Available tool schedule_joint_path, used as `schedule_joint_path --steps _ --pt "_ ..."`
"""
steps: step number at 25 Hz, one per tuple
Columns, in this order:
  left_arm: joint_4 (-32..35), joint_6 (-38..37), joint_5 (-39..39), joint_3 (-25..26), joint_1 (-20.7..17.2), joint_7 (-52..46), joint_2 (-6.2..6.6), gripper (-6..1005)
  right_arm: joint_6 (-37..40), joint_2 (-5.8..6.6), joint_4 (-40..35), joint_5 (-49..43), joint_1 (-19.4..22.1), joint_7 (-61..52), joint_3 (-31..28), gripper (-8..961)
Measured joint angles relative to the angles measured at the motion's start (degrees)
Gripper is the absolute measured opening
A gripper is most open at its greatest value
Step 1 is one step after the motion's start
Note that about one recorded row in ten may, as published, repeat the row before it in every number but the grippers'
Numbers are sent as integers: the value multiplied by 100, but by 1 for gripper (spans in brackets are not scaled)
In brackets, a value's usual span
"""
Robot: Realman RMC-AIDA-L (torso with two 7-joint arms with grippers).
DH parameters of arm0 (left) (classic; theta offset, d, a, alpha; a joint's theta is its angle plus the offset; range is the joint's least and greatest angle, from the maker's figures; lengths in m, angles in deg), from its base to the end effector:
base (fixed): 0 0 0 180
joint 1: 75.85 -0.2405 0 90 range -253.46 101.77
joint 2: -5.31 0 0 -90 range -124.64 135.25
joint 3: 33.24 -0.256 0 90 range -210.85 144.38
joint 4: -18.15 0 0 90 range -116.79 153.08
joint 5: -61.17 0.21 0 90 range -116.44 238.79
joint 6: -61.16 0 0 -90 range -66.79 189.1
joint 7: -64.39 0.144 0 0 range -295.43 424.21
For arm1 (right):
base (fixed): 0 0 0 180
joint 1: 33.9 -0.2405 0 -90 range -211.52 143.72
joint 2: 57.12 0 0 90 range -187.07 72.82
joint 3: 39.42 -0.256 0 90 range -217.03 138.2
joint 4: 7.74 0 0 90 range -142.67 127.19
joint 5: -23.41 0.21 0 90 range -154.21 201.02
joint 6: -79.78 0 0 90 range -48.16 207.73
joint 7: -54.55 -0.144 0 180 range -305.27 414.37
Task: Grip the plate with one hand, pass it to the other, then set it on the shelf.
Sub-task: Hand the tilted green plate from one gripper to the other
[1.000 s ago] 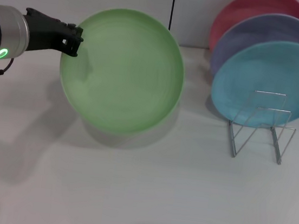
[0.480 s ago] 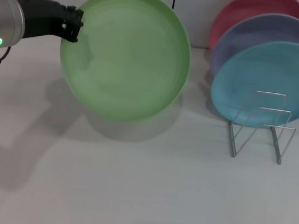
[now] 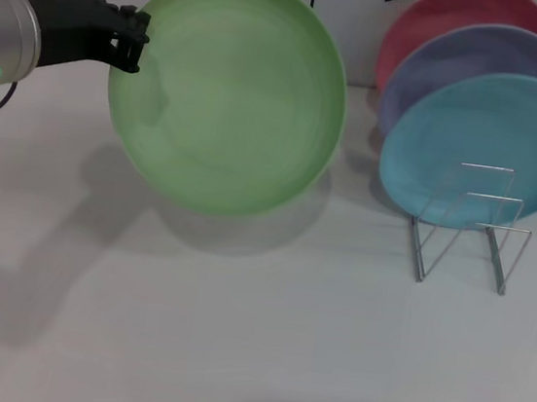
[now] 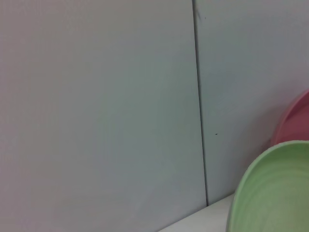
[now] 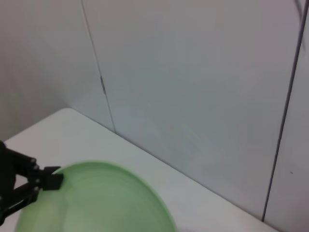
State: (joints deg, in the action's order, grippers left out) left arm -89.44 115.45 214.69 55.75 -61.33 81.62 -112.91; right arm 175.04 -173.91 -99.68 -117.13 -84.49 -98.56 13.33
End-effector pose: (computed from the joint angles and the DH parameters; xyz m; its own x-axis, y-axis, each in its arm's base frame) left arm -0.1233 0.3532 0.0635 0.8625 0.3429 0.3722 0.5004 -0.4680 -0.7284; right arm 0.0521 0.4016 0.1218 0.8119 -0.4978 -0.3050 -0.5833 -0.6682 -0.4618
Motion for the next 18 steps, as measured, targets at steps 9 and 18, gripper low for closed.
schedule_joint_path --steps 9,18 --pt "8 -37 -95 -73 -54 13 0 33 -438 28 820 -249 -414 99 98 756" --pt "32 -58 -94 -145 -50 17 0 33 -712 1 1484 -255 -611 202 472 742"
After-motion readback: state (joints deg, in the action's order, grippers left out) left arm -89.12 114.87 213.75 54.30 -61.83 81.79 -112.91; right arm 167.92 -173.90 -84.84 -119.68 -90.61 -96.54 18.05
